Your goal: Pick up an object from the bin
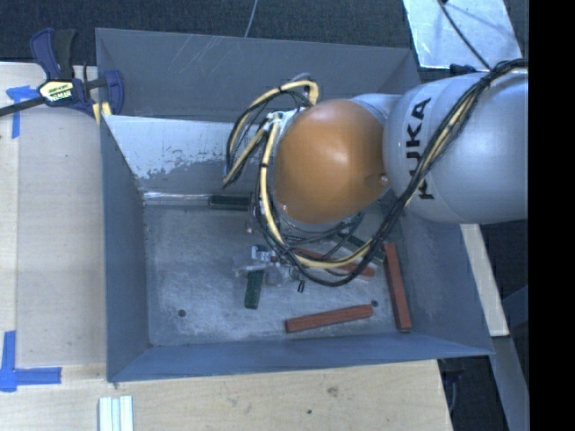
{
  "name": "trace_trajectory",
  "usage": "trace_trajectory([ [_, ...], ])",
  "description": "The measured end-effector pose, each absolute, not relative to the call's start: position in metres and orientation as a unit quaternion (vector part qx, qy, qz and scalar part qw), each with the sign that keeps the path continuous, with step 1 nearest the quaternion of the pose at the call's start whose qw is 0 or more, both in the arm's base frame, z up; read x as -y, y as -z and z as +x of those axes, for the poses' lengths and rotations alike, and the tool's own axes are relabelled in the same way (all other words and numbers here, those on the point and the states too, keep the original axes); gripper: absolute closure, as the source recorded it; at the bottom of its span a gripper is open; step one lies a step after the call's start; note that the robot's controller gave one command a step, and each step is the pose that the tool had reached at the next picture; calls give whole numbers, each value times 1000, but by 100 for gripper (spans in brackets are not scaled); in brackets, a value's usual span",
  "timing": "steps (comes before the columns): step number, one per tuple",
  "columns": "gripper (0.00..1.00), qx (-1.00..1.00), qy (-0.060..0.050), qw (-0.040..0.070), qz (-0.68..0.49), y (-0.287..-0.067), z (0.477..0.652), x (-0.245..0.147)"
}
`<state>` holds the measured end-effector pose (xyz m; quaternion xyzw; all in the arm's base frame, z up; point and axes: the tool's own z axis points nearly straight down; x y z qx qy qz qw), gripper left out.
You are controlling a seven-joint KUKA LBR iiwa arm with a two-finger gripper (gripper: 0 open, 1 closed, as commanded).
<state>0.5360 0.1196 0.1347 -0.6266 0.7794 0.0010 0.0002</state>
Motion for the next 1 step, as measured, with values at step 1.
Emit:
trace_trajectory([
  [1,100,-780,0,2,-626,-146,537,-120],
])
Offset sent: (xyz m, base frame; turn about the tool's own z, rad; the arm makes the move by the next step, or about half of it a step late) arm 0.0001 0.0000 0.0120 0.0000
